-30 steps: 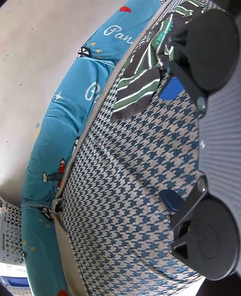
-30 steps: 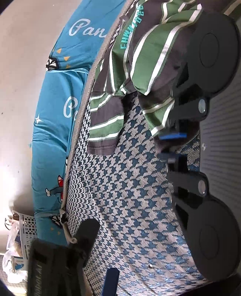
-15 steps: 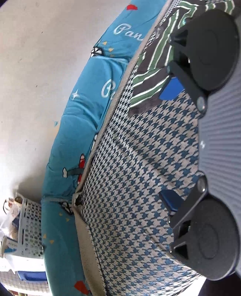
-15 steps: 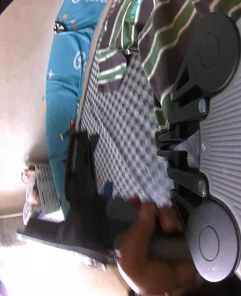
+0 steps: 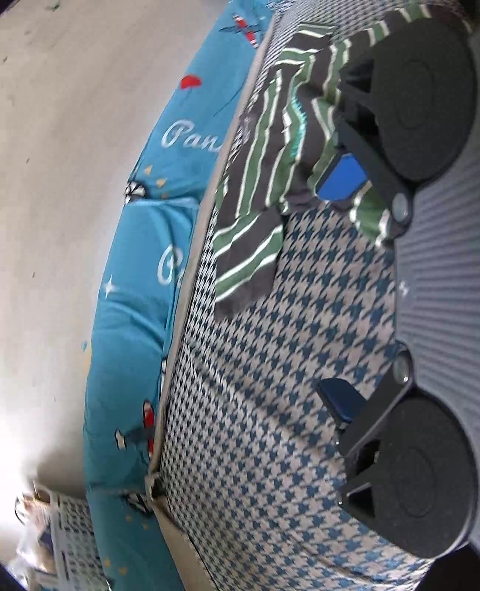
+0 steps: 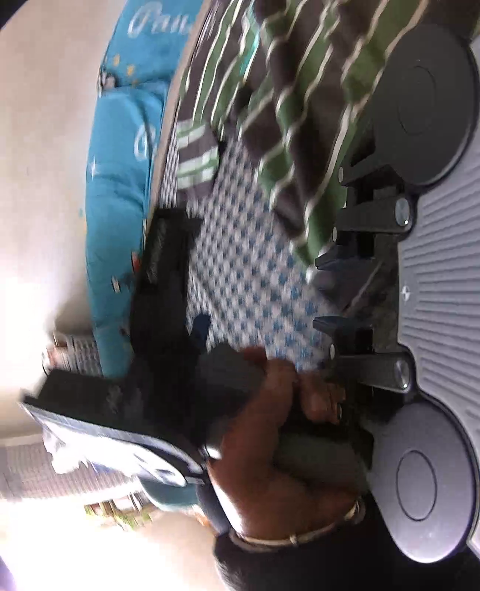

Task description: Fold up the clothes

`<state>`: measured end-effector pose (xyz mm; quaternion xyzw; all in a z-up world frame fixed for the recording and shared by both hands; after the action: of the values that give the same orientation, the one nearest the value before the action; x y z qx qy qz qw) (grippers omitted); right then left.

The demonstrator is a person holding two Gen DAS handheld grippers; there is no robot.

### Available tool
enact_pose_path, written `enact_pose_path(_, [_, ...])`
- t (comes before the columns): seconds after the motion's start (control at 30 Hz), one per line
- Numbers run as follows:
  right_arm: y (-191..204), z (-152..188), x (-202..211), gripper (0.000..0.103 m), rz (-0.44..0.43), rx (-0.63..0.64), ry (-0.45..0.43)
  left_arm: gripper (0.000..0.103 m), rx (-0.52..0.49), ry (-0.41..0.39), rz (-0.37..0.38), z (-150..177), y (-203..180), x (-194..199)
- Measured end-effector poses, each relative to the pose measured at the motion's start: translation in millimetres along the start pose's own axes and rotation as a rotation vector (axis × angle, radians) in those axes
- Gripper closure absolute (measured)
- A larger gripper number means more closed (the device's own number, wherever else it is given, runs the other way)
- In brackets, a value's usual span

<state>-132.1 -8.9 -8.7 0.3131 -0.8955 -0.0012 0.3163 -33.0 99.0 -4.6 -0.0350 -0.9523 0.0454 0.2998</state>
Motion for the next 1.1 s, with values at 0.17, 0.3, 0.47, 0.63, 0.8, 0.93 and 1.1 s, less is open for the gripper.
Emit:
enact_pose_path(0.17, [-45,10,29,0.075,0.124,-0.074,-0.034,0.000,-0.033,0.024,0.036,8,-16,-4])
enact_pose_path(0.3, [-78,17,52,0.074,0.209,-0.126,-0.052,0.000,-0.039,0.042,0.057,13,-25,-6])
enact_pose_path(0.47, [-114,26,82,0.070,0.327,-0.181,-0.072,0.000,-0.054,0.062,0.068,19,-32,-8])
enact_pose_path(0.63, [-155,36,111,0.068,0.470,-0.256,-0.092,0.000,-0.071,0.073,0.084,25,-40,-7])
enact_pose_path(0.8, [-192,42,127,0.065,0.572,-0.351,-0.105,0.000,-0.095,0.083,0.104,30,-50,-7])
enact_pose_path(0.93, [-210,47,123,0.063,0.609,-0.370,-0.071,0.000,-0.115,0.090,0.108,33,-55,-7])
enact_pose_path(1.1, [-221,55,110,0.071,0.580,-0.417,-0.024,0.000,-0.109,0.102,0.114,36,-55,-9])
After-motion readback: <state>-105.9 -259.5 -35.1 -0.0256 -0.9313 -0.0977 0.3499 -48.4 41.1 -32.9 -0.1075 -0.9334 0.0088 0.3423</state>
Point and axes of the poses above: each gripper's, at about its wrist camera, not at the fingertips, and x roughly against the way its jaws point, y to its left, z to its underside, the point moved 10 cm from there along -x, roughly the way its jaws point, and after that the axes turned 7 degrees about -x, right-handed, at the moved point
